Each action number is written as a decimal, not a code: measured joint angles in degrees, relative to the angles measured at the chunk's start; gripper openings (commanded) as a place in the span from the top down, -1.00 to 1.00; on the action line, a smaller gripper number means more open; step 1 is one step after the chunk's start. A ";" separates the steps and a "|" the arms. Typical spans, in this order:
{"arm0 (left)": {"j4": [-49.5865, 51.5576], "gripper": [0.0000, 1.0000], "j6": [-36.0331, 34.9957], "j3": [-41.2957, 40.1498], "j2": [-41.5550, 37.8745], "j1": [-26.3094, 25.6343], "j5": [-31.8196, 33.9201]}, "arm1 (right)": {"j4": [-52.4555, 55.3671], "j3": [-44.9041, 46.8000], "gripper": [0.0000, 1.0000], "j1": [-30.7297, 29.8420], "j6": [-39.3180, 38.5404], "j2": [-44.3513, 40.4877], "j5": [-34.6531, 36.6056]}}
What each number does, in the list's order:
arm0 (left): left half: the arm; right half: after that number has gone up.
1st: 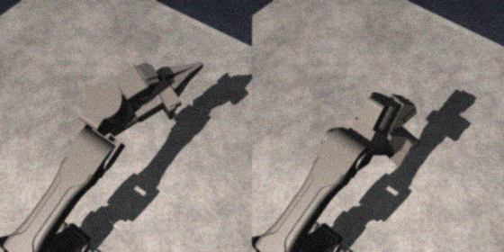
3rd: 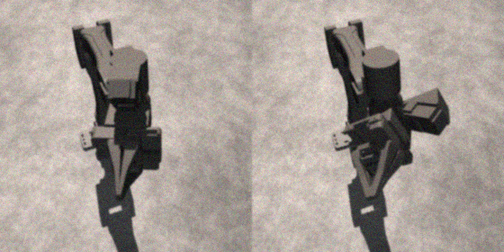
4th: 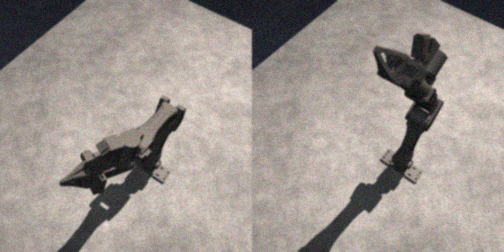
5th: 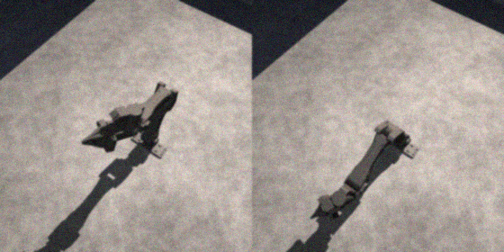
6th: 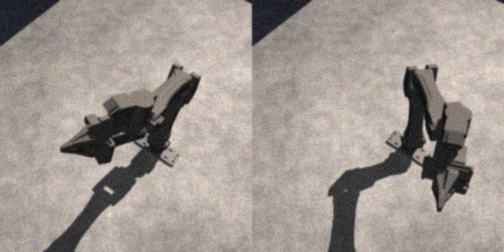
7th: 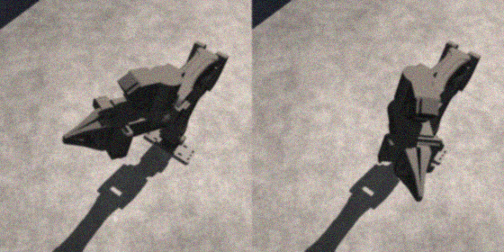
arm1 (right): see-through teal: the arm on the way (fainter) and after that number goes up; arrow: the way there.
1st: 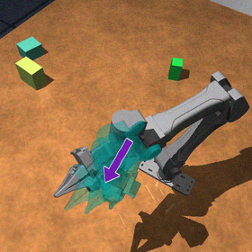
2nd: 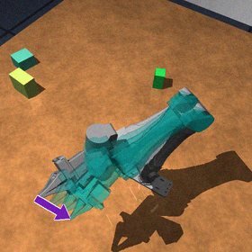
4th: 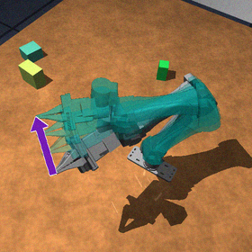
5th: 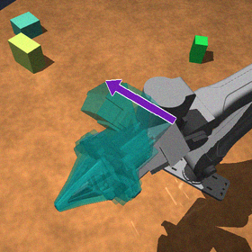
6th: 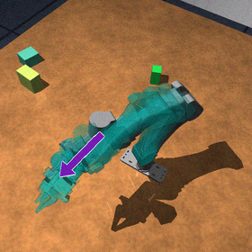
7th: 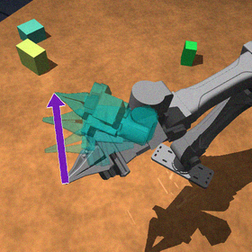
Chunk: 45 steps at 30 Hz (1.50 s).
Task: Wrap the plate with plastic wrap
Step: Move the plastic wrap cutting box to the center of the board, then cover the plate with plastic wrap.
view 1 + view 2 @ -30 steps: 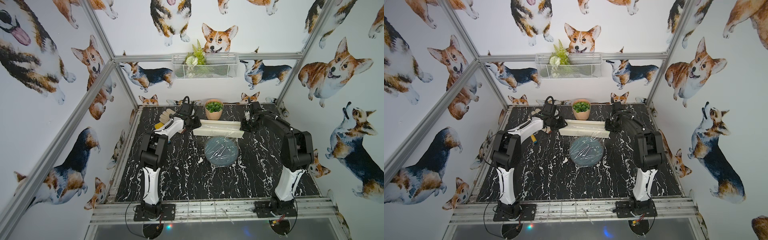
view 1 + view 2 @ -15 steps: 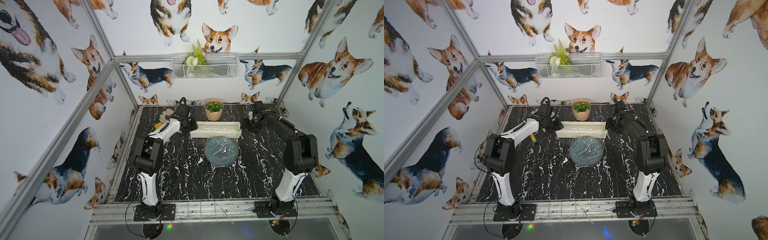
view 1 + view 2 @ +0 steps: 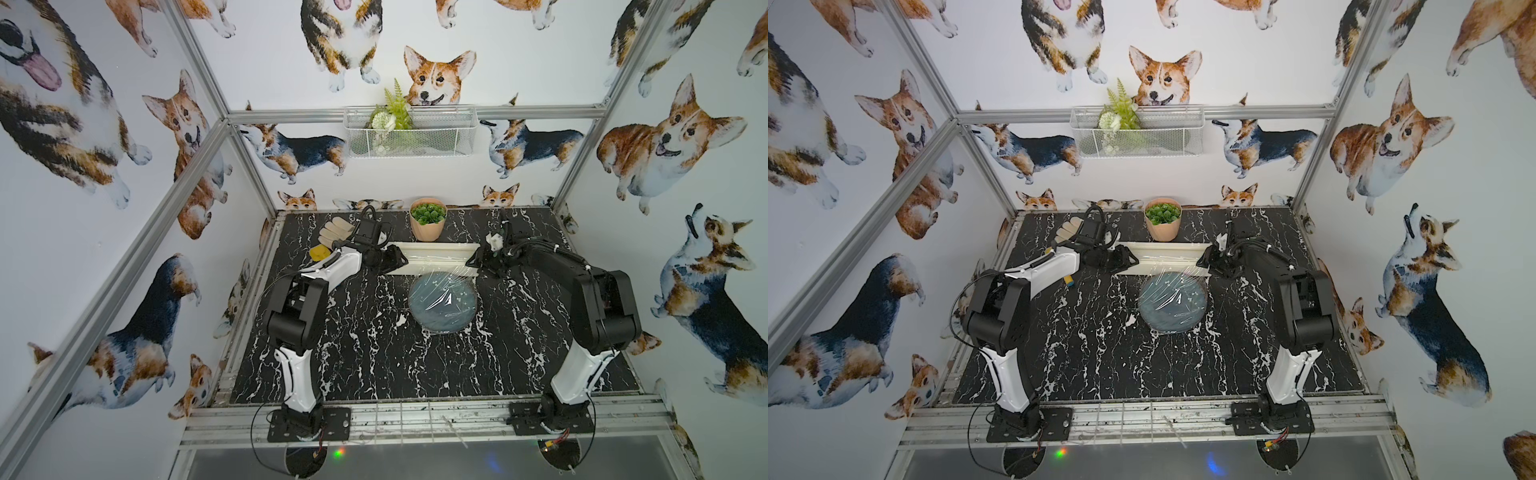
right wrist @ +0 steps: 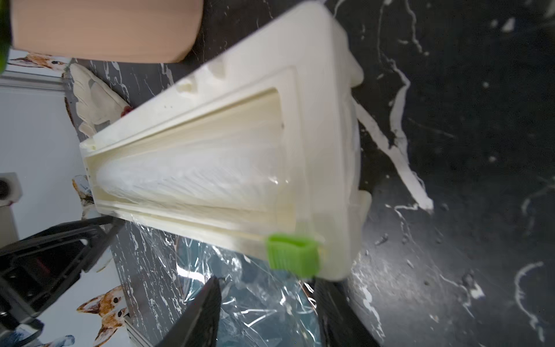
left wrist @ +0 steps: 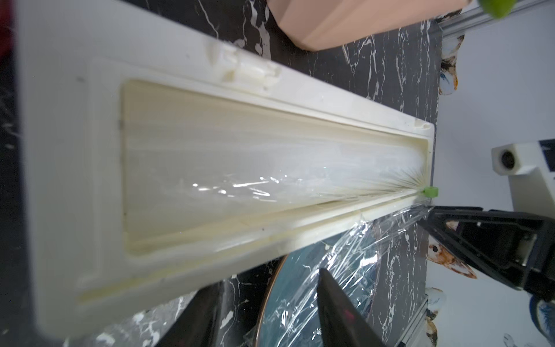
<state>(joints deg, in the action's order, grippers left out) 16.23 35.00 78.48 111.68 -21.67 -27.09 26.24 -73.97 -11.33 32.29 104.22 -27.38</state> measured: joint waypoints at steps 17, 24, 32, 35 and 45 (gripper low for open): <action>0.28 -0.04 -1.40 11.82 9.11 0.20 -0.37 | -1.86 -5.09 -0.33 0.48 -0.96 3.78 0.96; -4.15 -0.05 -0.07 6.58 8.63 -2.25 -5.88 | -3.76 0.24 -0.27 0.52 -0.81 0.79 1.81; -8.57 -0.04 2.27 5.35 11.39 -4.76 -7.50 | -11.08 -1.77 0.17 0.87 3.93 6.56 0.79; -10.03 -0.02 2.40 4.76 11.89 -5.22 -7.50 | -14.27 -1.44 0.44 0.98 6.40 7.63 -0.20; -14.19 0.06 2.73 4.04 12.83 -7.28 -6.97 | -29.53 9.60 1.00 0.87 13.22 7.06 -0.17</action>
<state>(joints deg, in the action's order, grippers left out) 2.04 37.74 82.52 124.51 -28.95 -34.06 -3.29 -64.38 -10.46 45.52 111.28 -27.55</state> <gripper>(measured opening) 0.475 0.050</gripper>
